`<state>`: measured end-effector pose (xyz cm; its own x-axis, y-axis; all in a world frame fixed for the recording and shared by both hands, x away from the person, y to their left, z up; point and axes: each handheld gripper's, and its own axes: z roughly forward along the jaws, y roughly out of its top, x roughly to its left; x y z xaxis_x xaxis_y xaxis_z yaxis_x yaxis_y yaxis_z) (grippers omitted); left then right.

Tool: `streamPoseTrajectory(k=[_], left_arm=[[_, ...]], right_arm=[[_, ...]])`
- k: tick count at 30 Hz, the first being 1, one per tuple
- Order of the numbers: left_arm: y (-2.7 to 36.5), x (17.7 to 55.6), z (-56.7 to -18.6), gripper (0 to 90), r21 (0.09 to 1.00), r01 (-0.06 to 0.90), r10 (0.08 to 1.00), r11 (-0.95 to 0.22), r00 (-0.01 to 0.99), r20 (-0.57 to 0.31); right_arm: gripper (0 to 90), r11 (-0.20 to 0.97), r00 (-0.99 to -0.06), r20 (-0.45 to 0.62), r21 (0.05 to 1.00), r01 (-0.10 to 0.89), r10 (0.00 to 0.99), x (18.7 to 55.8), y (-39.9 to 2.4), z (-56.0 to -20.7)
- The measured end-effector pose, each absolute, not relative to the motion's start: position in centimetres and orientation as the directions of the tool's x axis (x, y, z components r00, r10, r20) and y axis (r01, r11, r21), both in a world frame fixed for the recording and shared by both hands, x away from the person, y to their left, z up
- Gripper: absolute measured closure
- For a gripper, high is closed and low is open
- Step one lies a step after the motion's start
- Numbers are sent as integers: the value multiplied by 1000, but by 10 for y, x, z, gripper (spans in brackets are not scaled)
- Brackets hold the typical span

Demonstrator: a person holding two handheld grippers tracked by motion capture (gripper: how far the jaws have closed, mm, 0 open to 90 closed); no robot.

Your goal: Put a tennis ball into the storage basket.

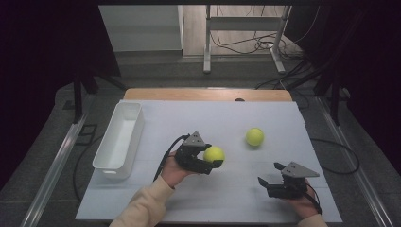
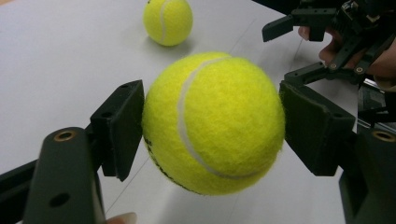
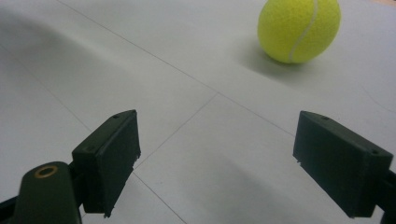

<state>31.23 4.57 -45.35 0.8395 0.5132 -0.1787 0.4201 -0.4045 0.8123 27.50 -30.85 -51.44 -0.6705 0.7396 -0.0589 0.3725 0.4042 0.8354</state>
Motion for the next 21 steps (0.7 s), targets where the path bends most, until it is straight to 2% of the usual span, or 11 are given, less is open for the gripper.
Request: streamPoseTrajectory(k=[21], left_arm=[[68, 313, -437, 267, 843, 414, 549, -345, 817, -177]], right_arm=[[153, 403, -666, -60, 835, 375, 744, 275, -309, -514]])
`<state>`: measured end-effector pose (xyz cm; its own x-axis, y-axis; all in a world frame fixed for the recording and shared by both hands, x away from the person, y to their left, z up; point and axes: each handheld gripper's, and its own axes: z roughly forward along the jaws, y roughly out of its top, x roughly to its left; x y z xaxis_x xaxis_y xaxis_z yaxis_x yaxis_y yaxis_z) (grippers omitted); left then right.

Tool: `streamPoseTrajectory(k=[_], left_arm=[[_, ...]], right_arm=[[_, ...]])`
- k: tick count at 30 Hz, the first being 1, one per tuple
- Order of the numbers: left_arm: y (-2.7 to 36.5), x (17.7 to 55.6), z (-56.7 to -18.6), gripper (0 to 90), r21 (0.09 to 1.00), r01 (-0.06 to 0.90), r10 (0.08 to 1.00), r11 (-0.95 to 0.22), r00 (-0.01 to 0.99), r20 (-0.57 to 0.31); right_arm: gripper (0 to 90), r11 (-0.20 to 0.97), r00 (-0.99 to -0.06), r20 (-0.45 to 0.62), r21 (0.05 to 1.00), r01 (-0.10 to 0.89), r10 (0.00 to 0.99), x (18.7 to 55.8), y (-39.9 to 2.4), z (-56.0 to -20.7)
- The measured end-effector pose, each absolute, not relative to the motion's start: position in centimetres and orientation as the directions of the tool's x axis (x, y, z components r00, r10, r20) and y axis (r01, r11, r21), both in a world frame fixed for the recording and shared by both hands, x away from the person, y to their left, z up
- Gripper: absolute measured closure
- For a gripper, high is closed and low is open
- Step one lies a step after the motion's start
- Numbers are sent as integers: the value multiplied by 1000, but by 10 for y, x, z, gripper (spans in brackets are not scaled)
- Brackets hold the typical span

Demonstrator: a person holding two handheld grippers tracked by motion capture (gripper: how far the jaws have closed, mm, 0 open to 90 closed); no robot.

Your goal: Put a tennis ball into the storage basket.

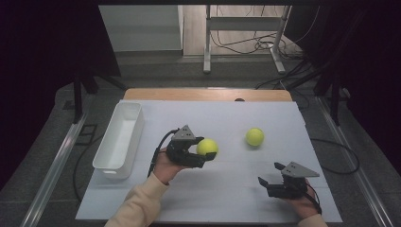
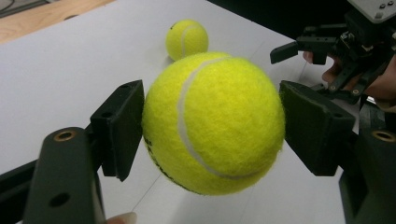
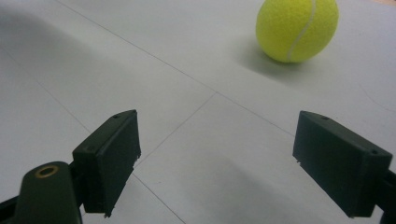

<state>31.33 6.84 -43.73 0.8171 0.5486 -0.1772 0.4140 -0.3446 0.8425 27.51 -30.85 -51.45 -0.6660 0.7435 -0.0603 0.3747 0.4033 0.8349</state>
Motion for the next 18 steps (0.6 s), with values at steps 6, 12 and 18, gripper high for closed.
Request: streamPoseTrajectory(k=[6, 12, 18], left_arm=[[75, 313, -433, 267, 851, 411, 559, -326, 810, -176], [82, 313, -429, 267, 860, 410, 570, -303, 801, -181], [87, 313, -426, 267, 866, 408, 578, -289, 796, -182]], right_arm=[[153, 404, -666, -61, 835, 374, 743, 275, -308, -515], [153, 404, -666, -62, 835, 374, 743, 275, -308, -515], [153, 404, -666, -62, 835, 374, 744, 275, -308, -515]])
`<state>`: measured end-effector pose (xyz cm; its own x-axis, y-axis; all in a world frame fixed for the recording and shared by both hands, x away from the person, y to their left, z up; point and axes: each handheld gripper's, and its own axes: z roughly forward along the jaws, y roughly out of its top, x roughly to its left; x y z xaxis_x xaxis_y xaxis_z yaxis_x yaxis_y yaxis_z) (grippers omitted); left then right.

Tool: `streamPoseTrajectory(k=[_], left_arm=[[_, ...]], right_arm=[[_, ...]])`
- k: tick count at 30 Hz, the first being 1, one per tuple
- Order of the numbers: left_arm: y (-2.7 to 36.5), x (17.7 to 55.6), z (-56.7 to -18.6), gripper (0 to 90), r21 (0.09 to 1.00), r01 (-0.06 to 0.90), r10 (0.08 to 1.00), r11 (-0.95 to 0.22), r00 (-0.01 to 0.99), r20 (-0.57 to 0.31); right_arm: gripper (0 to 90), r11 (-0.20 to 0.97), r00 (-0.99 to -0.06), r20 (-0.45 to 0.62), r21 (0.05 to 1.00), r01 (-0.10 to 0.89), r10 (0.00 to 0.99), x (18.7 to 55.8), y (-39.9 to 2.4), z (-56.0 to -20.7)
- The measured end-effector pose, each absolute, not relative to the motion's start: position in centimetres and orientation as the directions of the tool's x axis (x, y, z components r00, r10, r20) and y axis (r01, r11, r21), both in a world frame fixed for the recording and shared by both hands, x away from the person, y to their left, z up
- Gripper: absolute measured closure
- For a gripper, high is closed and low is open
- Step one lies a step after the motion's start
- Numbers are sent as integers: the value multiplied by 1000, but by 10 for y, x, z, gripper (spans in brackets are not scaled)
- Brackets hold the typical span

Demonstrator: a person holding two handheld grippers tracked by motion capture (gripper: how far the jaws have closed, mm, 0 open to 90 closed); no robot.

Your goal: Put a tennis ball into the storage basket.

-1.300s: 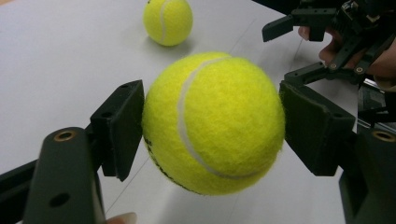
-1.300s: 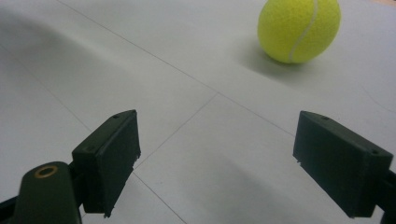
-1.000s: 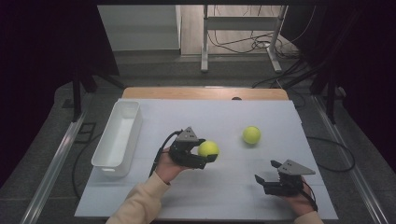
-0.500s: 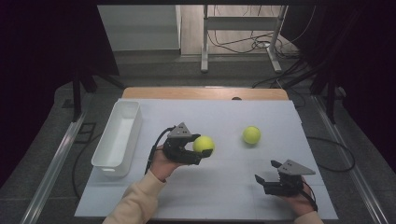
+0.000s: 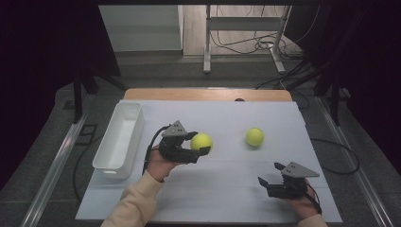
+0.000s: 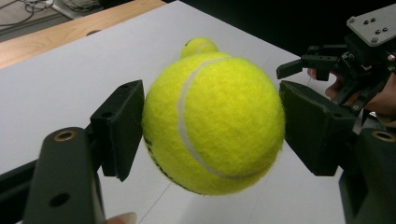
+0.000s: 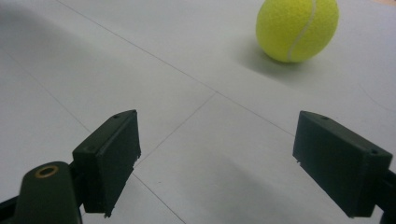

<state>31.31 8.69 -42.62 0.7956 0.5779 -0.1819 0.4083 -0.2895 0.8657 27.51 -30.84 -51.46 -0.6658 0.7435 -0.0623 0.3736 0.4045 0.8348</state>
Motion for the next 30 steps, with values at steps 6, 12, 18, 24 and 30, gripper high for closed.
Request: streamPoseTrajectory(k=[6, 12, 18, 24, 30], left_arm=[[92, 313, -424, 267, 870, 407, 586, -277, 789, -183], [97, 313, -421, 267, 875, 405, 595, -265, 783, -182], [102, 313, -418, 267, 881, 400, 604, -251, 777, -181], [108, 312, -415, 267, 886, 398, 612, -239, 770, -181], [113, 312, -413, 267, 890, 396, 621, -225, 762, -182]], right_arm=[[153, 404, -666, -62, 835, 373, 743, 275, -308, -515], [153, 405, -666, -62, 835, 373, 743, 275, -308, -515], [153, 405, -666, -63, 835, 373, 743, 275, -308, -515], [153, 406, -665, -65, 835, 372, 744, 275, -308, -515], [153, 406, -665, -65, 835, 372, 744, 275, -308, -515]])
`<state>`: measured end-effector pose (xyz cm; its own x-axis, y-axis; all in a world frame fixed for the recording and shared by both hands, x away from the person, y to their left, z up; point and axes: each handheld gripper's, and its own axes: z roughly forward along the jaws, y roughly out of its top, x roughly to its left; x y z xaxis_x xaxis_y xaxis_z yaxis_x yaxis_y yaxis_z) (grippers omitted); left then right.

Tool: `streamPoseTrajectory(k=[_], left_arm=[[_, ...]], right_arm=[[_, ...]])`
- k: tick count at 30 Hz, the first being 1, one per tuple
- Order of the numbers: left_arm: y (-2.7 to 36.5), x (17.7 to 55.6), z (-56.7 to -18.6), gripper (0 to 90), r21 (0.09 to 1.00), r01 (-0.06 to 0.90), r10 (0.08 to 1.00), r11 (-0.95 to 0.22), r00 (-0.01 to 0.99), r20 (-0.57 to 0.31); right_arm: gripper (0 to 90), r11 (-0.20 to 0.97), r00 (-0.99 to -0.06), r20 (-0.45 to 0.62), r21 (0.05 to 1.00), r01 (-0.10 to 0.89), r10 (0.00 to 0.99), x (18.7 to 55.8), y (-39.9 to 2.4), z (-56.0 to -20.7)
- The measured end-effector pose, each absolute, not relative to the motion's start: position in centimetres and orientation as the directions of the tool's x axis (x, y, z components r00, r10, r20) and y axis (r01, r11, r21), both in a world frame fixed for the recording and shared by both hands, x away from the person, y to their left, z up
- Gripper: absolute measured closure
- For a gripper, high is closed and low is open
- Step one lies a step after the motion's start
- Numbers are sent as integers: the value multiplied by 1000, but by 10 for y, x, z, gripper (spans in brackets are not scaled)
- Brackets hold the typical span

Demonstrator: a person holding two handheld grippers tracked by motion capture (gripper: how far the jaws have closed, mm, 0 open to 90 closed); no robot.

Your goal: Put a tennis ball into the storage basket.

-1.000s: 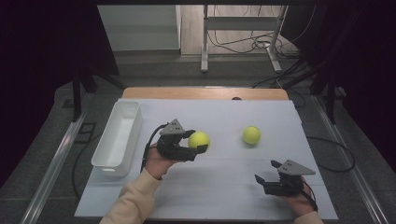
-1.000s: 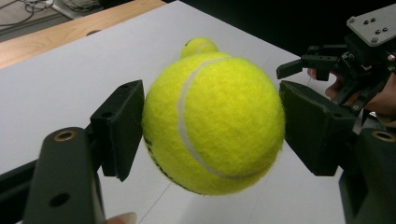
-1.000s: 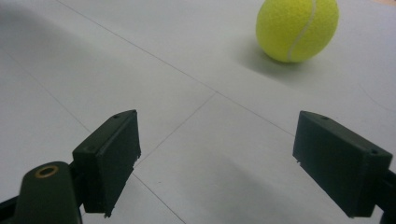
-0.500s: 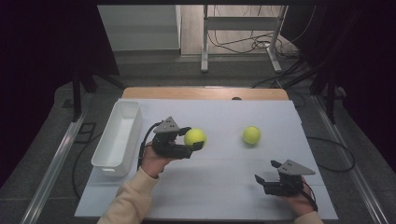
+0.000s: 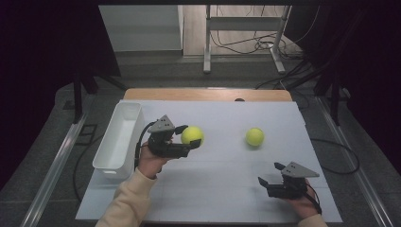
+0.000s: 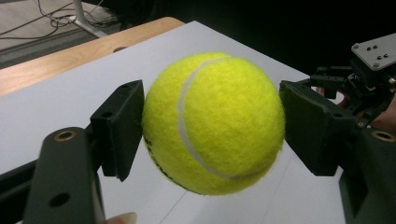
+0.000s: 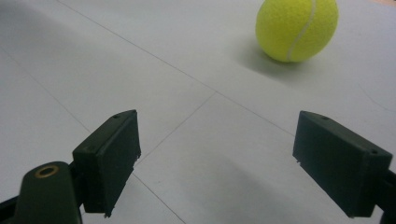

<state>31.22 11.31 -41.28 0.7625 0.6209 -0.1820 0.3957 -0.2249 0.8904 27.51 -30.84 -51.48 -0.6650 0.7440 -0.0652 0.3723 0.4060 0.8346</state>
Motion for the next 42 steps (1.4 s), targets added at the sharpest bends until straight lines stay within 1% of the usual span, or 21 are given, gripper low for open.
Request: streamPoseTrajectory(k=[42], left_arm=[[143, 316, -408, 267, 899, 404, 681, -168, 707, -191]], right_arm=[[152, 405, -664, -64, 835, 373, 745, 275, -308, -515]])
